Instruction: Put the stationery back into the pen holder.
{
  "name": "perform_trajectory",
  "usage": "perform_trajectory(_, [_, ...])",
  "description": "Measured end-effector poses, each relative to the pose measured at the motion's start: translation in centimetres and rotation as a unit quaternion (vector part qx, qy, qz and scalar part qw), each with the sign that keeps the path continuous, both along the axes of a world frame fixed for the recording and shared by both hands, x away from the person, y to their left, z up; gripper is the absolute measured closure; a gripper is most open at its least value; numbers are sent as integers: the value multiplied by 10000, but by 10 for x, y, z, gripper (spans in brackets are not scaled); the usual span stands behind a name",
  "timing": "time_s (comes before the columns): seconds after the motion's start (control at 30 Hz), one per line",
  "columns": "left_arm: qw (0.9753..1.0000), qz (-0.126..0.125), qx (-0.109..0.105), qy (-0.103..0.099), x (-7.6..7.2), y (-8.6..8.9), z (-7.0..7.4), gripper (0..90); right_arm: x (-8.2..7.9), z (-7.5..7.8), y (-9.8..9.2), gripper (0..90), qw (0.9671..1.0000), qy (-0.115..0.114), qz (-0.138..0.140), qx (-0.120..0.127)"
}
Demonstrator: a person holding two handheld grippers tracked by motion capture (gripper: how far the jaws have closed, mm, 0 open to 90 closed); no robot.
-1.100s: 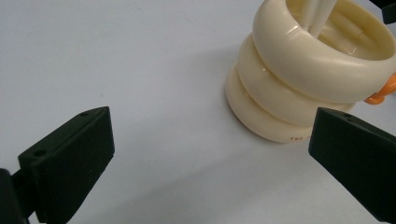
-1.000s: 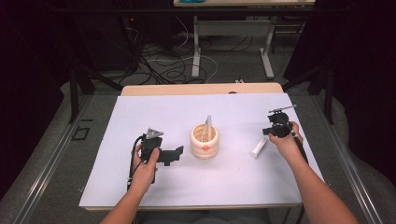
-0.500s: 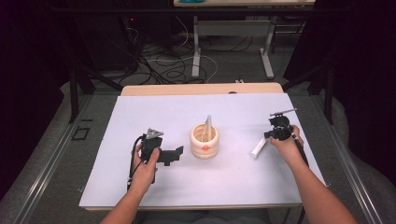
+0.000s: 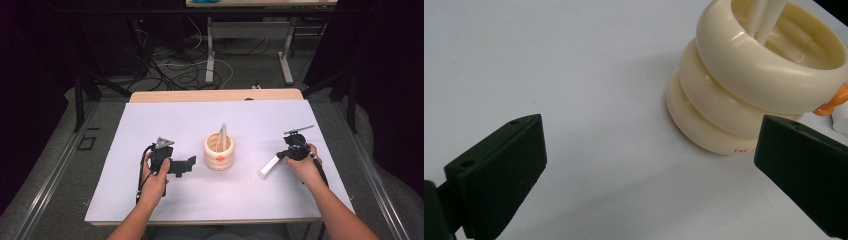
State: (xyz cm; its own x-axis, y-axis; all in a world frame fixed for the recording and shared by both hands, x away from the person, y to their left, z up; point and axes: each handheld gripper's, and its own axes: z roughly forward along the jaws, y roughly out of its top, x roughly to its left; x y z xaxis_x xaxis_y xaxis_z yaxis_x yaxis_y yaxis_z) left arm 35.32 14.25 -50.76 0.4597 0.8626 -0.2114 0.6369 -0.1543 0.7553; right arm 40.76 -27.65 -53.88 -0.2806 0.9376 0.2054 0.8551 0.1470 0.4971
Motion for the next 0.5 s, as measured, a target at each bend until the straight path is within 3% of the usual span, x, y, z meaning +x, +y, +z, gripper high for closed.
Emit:
perform_trajectory(0.27, [10000,-33,19,29,-1,-1,0,4,-20,1,31,900,9986,9,530,-38])
perform_trajectory(0.47, [9999,-61,50,68,-1,-3,-1,4,-34,1,55,900,9968,40,775,194])
perform_trajectory(0.5, [9999,-67,61,50,-1,-3,-1,4,-36,0,58,900,9956,20,914,208])
